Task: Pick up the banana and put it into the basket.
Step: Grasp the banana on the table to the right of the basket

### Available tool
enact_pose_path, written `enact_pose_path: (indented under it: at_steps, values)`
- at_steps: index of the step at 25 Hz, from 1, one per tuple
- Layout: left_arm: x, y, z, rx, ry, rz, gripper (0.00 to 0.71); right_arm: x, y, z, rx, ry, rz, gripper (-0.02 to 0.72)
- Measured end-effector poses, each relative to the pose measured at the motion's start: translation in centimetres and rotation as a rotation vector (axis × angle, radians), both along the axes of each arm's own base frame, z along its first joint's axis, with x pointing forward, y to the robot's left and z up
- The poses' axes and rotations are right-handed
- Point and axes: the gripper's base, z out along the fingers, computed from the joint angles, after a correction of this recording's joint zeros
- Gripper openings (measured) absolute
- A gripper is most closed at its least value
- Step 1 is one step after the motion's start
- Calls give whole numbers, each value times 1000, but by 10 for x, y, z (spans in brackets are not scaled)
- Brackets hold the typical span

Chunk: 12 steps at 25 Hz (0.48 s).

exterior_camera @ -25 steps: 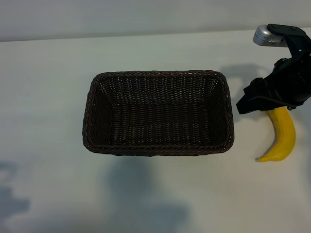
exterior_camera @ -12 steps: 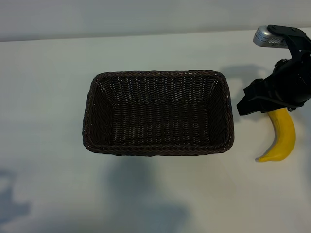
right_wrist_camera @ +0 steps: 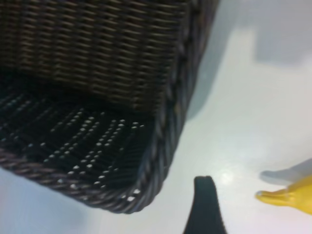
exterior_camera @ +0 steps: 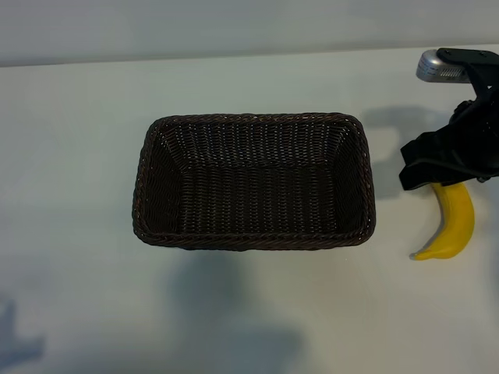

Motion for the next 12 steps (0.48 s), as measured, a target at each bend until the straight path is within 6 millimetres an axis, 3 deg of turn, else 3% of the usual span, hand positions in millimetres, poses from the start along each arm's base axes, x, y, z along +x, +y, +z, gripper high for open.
enact_pose_path:
  at_steps: [3,12]
  values:
    - [-10,0,0,3,-64,0,506,5,-2,8,-22,-17,-34,536]
    - [-10,0,-1,3,-67,0,506,29,-7,40,-97,-85,-102,536]
